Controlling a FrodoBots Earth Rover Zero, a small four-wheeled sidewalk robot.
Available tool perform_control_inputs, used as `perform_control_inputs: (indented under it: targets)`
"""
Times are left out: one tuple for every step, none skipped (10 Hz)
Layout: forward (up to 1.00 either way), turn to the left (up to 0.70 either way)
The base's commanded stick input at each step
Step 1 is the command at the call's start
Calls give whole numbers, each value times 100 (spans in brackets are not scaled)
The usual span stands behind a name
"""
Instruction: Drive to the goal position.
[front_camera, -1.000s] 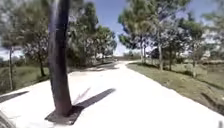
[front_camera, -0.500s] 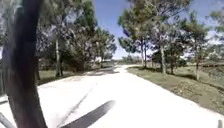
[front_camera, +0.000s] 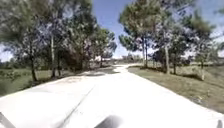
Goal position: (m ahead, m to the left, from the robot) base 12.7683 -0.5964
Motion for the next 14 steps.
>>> perform_control_inputs:
  targets:
    - [85, 0]
    - [85, 0]
    - [85, 0]
    - [85, 0]
    - [85, 0]
    - [85, 0]
    - [85, 0]
    - [85, 0]
    - [85, 0]
    - [85, 0]
    - [85, 0]
    - [85, 0]
    - [85, 0]
    - [85, 0]
